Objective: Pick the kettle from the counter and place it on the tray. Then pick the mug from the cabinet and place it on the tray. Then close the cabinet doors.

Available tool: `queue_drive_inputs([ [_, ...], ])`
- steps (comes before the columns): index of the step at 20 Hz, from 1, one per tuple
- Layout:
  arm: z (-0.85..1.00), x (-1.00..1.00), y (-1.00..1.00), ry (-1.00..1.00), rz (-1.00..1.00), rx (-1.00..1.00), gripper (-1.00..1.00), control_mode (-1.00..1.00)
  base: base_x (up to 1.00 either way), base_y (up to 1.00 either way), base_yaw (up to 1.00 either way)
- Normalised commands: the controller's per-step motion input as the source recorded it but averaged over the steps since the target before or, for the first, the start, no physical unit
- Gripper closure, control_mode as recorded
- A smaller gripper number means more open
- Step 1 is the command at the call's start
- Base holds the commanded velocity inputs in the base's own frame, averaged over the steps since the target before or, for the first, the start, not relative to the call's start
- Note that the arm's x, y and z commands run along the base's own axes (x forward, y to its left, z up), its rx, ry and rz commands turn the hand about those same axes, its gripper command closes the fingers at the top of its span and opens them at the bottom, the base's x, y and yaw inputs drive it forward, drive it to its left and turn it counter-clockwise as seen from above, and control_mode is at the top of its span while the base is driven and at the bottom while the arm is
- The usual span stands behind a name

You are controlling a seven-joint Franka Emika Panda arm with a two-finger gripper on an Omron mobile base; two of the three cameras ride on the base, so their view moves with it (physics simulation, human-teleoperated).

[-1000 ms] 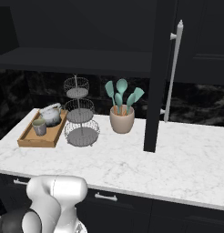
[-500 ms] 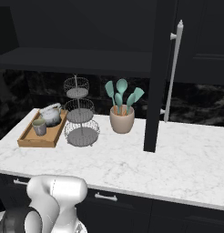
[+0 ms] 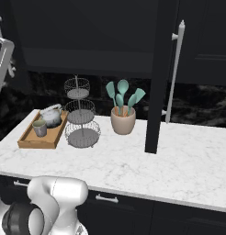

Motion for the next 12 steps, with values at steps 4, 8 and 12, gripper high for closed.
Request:
queue_drive_inputs([
  [4,-0.09,0.81,-0.26,-0.01,0.00,0.08,-1.00,-1.00,0.00,0.00,0.00],
  [8,-0.12,0.73,-0.21,-0.04,0.01,0.11,-1.00,-1.00,0.00,0.00,0.00],
  [12,-0.15,0.71,-0.19,-0.02,0.01,0.09,-1.00,-1.00,0.00,0.00,0.00],
])
